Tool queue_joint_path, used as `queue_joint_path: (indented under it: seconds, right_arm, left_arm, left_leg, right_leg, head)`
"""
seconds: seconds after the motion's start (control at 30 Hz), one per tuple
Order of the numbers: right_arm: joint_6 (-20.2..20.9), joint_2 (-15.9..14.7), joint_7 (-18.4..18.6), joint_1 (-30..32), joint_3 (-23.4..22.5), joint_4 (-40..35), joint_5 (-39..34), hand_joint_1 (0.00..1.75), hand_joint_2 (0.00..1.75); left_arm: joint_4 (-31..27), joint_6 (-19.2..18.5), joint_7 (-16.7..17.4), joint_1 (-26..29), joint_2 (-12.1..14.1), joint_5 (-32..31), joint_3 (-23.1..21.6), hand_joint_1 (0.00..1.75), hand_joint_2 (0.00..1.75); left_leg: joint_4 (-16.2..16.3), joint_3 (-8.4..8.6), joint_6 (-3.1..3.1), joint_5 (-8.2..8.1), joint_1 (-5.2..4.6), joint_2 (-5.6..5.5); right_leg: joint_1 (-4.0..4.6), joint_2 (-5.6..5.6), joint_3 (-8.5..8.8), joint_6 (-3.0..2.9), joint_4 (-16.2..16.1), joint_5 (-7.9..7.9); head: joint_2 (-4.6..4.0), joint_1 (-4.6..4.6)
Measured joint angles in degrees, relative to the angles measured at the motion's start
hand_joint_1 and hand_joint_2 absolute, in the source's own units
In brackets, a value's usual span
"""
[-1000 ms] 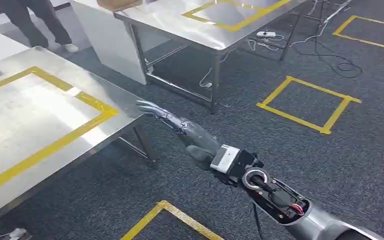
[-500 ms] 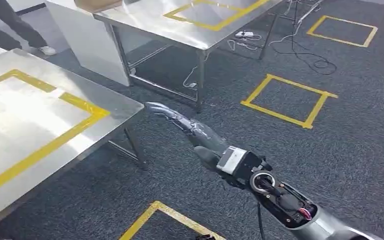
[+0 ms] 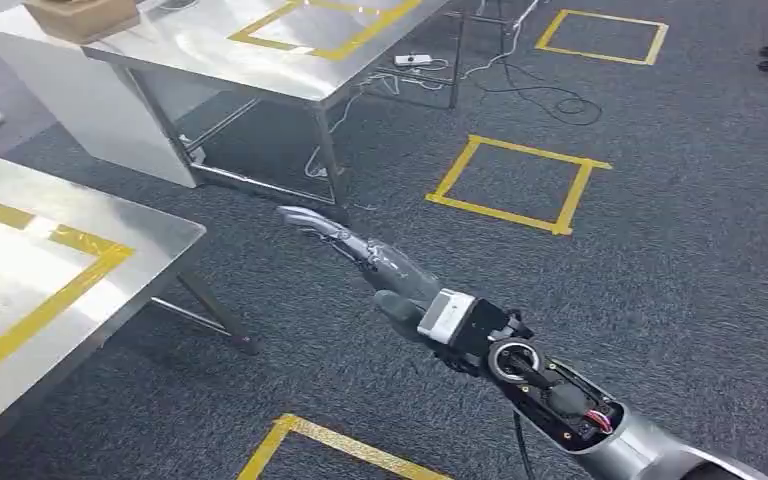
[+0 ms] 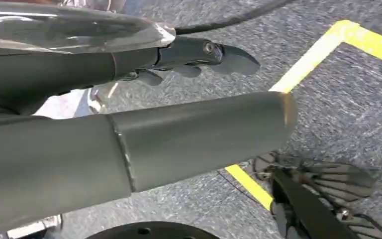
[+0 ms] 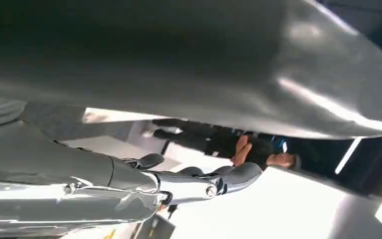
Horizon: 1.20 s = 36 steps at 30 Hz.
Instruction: Take the parts from the cabinet and place them on the table.
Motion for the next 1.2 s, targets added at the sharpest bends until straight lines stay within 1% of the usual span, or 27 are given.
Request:
queue_joint_path:
  seconds: [0.07,0.1,0.13,0.23,0.27,0.3,0.33,0.37,0.43,0.47,0.5,0.6,0.63,0.67,0.77,0.8,0.83,0.9,0.93,0.97,1.0,1.03,1.07,1.1,1.13,1.17,1.2]
  right_arm:
    - [-0.2,0.0,0.5,0.0,-0.1,0.0,0.0,0.00,0.00]
    - [-0.2,0.0,0.6,0.0,-0.2,0.0,0.1,0.00,0.00]
    - [-0.5,0.0,0.9,0.0,-0.2,0.0,0.5,0.00,0.00]
    - [-1.4,-0.2,1.7,0.3,-0.9,0.0,1.0,0.00,0.00]
    - [-1.9,-0.5,2.2,0.4,-1.3,0.0,0.9,0.00,0.00]
    - [-2.3,-0.8,2.4,0.6,-1.7,0.0,0.9,0.00,0.00]
    - [-3.2,-1.2,3.0,0.7,-2.4,0.0,0.9,0.00,0.00]
    - [-4.1,-1.6,3.4,0.8,-3.1,0.2,0.6,0.00,0.00]
    - [-4.8,-2.5,3.4,1.3,-4.4,0.9,0.2,0.00,0.00]
    - [-5.4,-3.0,3.8,1.7,-5.2,1.7,0.1,0.00,0.00]
    - [-5.9,-3.4,4.2,2.0,-5.8,2.3,0.4,0.00,0.00]
    - [-9.2,-4.8,6.5,2.3,-8.3,5.4,3.2,0.00,0.00]
    - [-10.2,-5.3,6.6,2.2,-9.3,7.2,3.5,0.00,0.00]
    - [-10.4,-5.8,6.5,2.2,-10.6,9.5,2.7,0.00,0.00]
    - [-11.1,-7.0,6.0,2.5,-13.4,16.3,1.4,0.00,0.00]
    - [-11.1,-7.4,5.4,2.5,-14.2,18.4,0.9,0.00,0.00]
    - [-11.1,-7.5,4.4,2.3,-15.2,21.5,0.2,0.00,0.00]
    - [-11.1,-7.6,3.6,1.7,-16.6,27.0,-0.9,0.00,0.00]
    - [-11.1,-7.8,2.3,1.6,-17.2,30.5,-1.6,0.00,0.00]
    - [-11.0,-7.9,1.7,1.4,-17.7,33.8,-2.0,0.00,0.00]
    - [-11.0,-7.9,1.6,1.4,-18.1,35.9,-2.4,0.00,0.00]
    - [-11.0,-8.2,1.4,1.3,-18.7,39.2,-2.7,0.00,0.00]
    - [-10.9,-8.2,1.4,1.2,-19.1,42.3,-3.2,0.00,0.00]
    - [-10.9,-8.2,1.5,1.1,-19.4,44.9,-3.6,0.00,0.00]
    - [-10.9,-8.2,1.6,0.8,-19.9,47.7,-3.9,0.00,0.00]
    - [-10.9,-8.2,1.9,0.7,-20.5,51.1,-4.5,0.00,0.00]
    - [-11.0,-8.2,2.4,0.5,-20.9,53.7,-4.5,0.00,0.00]
  left_arm:
    - [0.0,0.0,-0.1,-0.1,0.0,-0.3,0.0,0.00,0.00]
    - [0.0,0.0,-0.1,-0.1,0.0,-0.3,0.0,0.00,0.00]
    - [0.0,0.0,-0.1,-0.1,0.1,-0.4,0.0,0.00,0.00]
    - [0.0,-0.2,-0.1,-0.4,0.0,-0.5,0.0,0.00,0.00]
    - [0.0,-0.2,-0.1,-0.5,-0.2,-0.5,0.0,0.00,0.00]
    - [0.0,-0.2,-0.1,-0.5,-0.2,-0.5,0.0,0.00,0.00]
    - [0.0,-0.2,-0.1,-0.5,-0.2,-0.4,0.0,0.00,0.00]
    - [0.0,-0.1,-0.1,-0.4,-0.2,-0.4,0.0,0.00,0.00]
    - [0.0,0.0,0.1,-0.2,-0.1,-0.3,0.0,0.00,0.00]
    - [0.0,0.1,0.1,-0.1,-0.1,-0.2,0.0,0.00,0.00]
    - [0.0,0.2,0.1,-0.1,-0.2,-0.1,0.0,0.00,0.00]
    - [0.0,0.4,0.1,-0.2,-0.4,-0.1,0.0,0.00,0.00]
    - [0.0,0.5,0.0,-0.2,-0.5,-0.1,0.0,0.00,0.00]
    - [0.0,0.5,-0.1,-0.2,-0.5,-0.3,0.0,0.00,0.00]
    - [0.0,0.5,-0.1,-0.3,-0.5,-0.7,0.0,0.00,0.00]
    - [0.0,0.5,-0.1,-0.4,-0.5,-0.7,0.0,0.00,0.00]
    - [0.0,0.5,-0.1,-0.4,-0.5,-0.7,0.0,0.00,0.00]
    - [0.0,0.5,-0.1,-0.4,-0.5,-0.7,0.0,0.00,0.00]
    - [0.0,0.5,-0.1,-0.3,-0.5,-0.6,0.0,0.00,0.00]
    - [0.0,0.5,-0.1,-0.2,-0.4,-0.4,0.0,0.00,0.00]
    - [0.0,0.5,0.0,-0.1,-0.4,-0.2,0.0,0.00,0.00]
    - [0.0,0.5,0.0,0.1,-0.3,0.0,0.0,0.00,0.00]
    - [0.0,0.5,0.0,0.1,-0.3,0.1,0.0,0.00,0.00]
    - [0.0,0.5,0.0,0.1,-0.2,0.2,0.0,0.00,0.00]
    - [0.0,0.5,0.0,0.0,-0.1,0.2,0.0,0.00,0.00]
    - [0.0,0.5,0.0,0.0,0.1,0.2,0.0,0.00,0.00]
    - [0.0,0.4,0.0,0.0,0.2,0.2,0.0,0.00,0.00]
  left_leg:
    - [-10.3,4.66,0.45,5.32,0.01,-0.68]
    - [-16.0,7.11,0.92,6.94,0.07,-2.60]
    - [-16.1,7.32,0.95,6.53,-0.17,-2.88]
    - [-16.3,7.24,1.60,6.63,-0.55,-1.86]
    - [-16.6,7.41,2.06,6.90,-0.15,-1.35]
    - [-16.9,7.49,2.30,7.06,0.04,-0.77]
    - [-16.9,7.54,2.59,7.00,-0.02,-0.53]
    - [-16.9,7.54,2.78,6.94,-0.05,-0.04]
    - [-16.9,7.51,2.83,6.89,-0.09,0.77]
    - [-16.9,7.52,2.84,6.80,-0.10,1.40]
    - [-16.8,7.59,2.81,6.76,-0.11,1.72]
    - [-16.8,8.02,2.43,6.41,-0.13,2.82]
    - [-16.8,8.28,2.15,6.23,-0.19,3.30]
    - [-16.8,8.28,1.95,6.16,-0.53,3.46]
    - [-17.0,8.60,1.25,6.15,-0.48,4.45]
    - [-17.0,8.67,0.93,6.00,-0.60,4.80]
    - [-15.4,8.18,0.67,4.61,-0.29,2.72]
    - [-8.3,4.84,0.56,0.60,-0.22,0.48]
    - [-1.5,1.52,0.43,-2.26,-0.23,0.08]
    - [2.6,-0.66,0.39,-3.69,-0.26,0.02]
    - [4.3,-1.68,0.41,-3.84,-0.27,0.02]
    - [3.3,-1.53,0.55,-2.26,-0.28,0.01]
    - [-0.2,-0.21,0.75,0.00,-0.27,-0.02]
    - [-4.9,1.82,0.95,2.49,-0.27,-0.11]
    - [-12.3,5.29,1.38,6.08,-0.28,-1.05]
    - [-16.4,6.87,1.66,6.77,-0.28,-2.92]
    - [-16.1,7.11,1.53,6.71,-0.48,-3.07]
  right_leg:
    - [0.00,1.07,0.11,0.10,0.2,-0.07]
    - [-0.07,1.56,0.06,0.26,0.3,-0.17]
    - [0.16,1.94,-0.22,0.51,0.3,-0.18]
    - [-0.20,2.73,-0.39,1.47,0.2,-0.15]
    - [0.14,3.02,-0.55,1.89,0.3,-0.24]
    - [-0.14,1.57,-0.62,1.97,1.1,-0.81]
    - [0.01,-1.16,-2.03,2.42,4.2,-2.96]
    - [-0.18,-2.19,-4.30,2.73,8.8,-5.45]
    - [-0.45,-2.55,-8.72,3.11,17.8,-9.06]
    - [-0.64,-2.60,-10.30,3.27,20.8,-9.57]
    - [-0.72,-2.67,-10.13,3.34,20.3,-8.76]
    - [-0.66,-3.85,-2.95,2.96,5.8,-1.17]
    - [-0.41,-5.91,-0.38,2.70,0.3,-0.54]
    - [0.03,-6.06,-0.37,2.33,0.2,-0.34]
    - [0.24,-4.49,-0.70,1.70,0.4,-0.37]
    - [-0.23,-4.13,-0.48,1.28,0.0,-0.08]
    - [-0.48,-3.72,-0.33,0.95,-0.3,0.20]
    - [-0.56,-3.22,-0.58,0.60,-0.3,0.35]
    - [-0.51,-2.61,-0.74,0.53,-0.3,0.39]
    - [-0.46,-2.13,-0.83,0.48,-0.2,0.42]
    - [-0.44,-1.74,-0.85,0.48,-0.2,0.42]
    - [-0.44,-1.00,-0.83,0.49,-0.2,0.42]
    - [-0.44,-0.34,-0.85,0.50,-0.1,0.41]
    - [-0.44,0.20,-0.81,0.56,0.0,0.37]
    - [-0.44,0.84,-0.75,0.71,0.2,0.27]
    - [-0.53,1.21,-0.83,0.84,0.3,0.19]
    - [-0.16,1.55,-1.03,1.26,0.2,0.20]
  head:
    - [0.00,-0.06]
    - [0.00,-0.11]
    - [0.00,-0.13]
    - [0.00,0.02]
    - [0.00,0.00]
    - [0.00,0.02]
    - [0.00,0.67]
    - [0.00,1.25]
    - [0.00,1.46]
    - [0.00,1.66]
    - [0.00,1.73]
    - [0.00,2.25]
    - [0.00,2.49]
    - [0.00,2.25]
    - [0.00,1.95]
    - [0.00,1.81]
    - [0.00,1.71]
    - [0.00,0.87]
    - [0.00,0.44]
    - [0.00,0.40]
    - [0.00,0.35]
    - [0.00,0.31]
    - [0.00,0.11]
    - [0.00,0.05]
    - [0.00,0.02]
    - [0.00,-0.02]
    - [0.00,0.05]
